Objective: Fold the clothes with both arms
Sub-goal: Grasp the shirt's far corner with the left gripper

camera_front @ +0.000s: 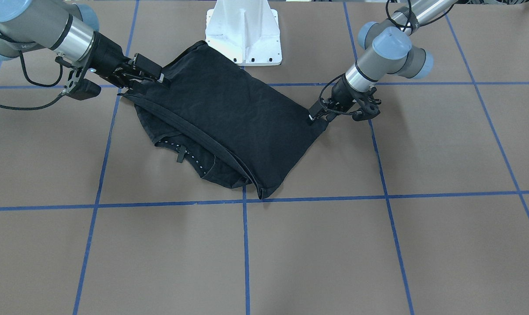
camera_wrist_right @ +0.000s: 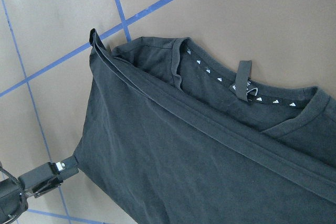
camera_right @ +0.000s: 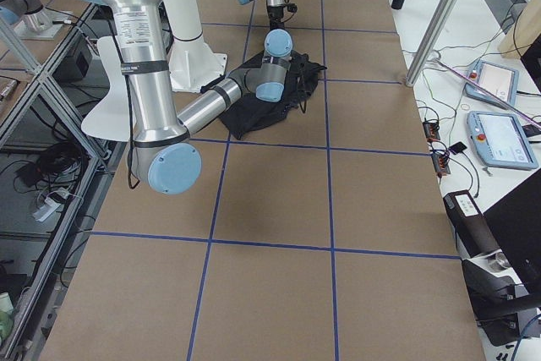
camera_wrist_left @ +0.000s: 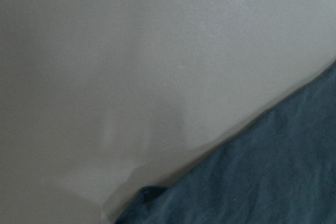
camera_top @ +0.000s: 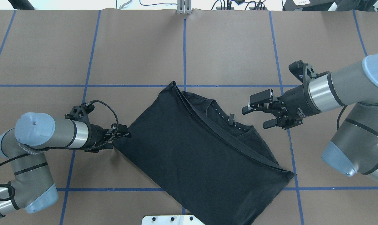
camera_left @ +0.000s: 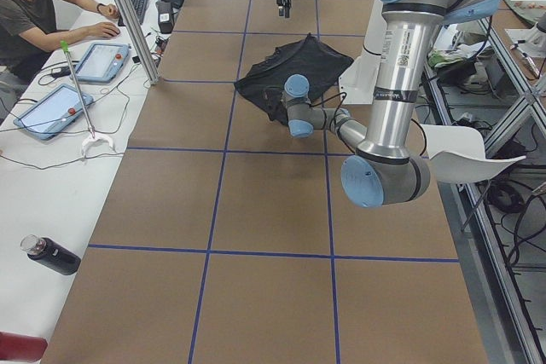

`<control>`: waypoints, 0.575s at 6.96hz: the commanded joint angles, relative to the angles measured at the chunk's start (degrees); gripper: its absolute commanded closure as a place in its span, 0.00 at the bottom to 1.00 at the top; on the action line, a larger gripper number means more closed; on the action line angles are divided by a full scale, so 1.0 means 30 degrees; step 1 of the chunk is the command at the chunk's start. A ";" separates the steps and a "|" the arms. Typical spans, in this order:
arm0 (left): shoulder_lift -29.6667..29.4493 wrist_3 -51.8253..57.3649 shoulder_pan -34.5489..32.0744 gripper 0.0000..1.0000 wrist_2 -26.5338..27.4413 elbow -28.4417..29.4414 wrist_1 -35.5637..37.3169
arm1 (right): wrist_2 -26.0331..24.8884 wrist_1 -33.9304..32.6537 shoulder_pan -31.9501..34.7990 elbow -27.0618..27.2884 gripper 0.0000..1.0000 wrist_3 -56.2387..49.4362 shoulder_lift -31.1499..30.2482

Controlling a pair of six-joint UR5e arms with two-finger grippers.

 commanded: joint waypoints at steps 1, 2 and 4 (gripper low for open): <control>-0.0061 0.0005 0.0016 0.10 0.0026 0.0161 0.0000 | 0.0001 -0.0011 0.0000 -0.0176 0.00 0.0000 0.0007; -0.0061 0.0034 0.0016 0.09 0.0055 0.0337 0.0000 | 0.0001 -0.0011 -0.0029 -0.0264 0.00 0.0000 0.0007; -0.0032 0.0035 0.0016 0.09 0.0055 0.0339 0.0000 | 0.0001 -0.0011 -0.0029 -0.0235 0.00 0.0000 0.0036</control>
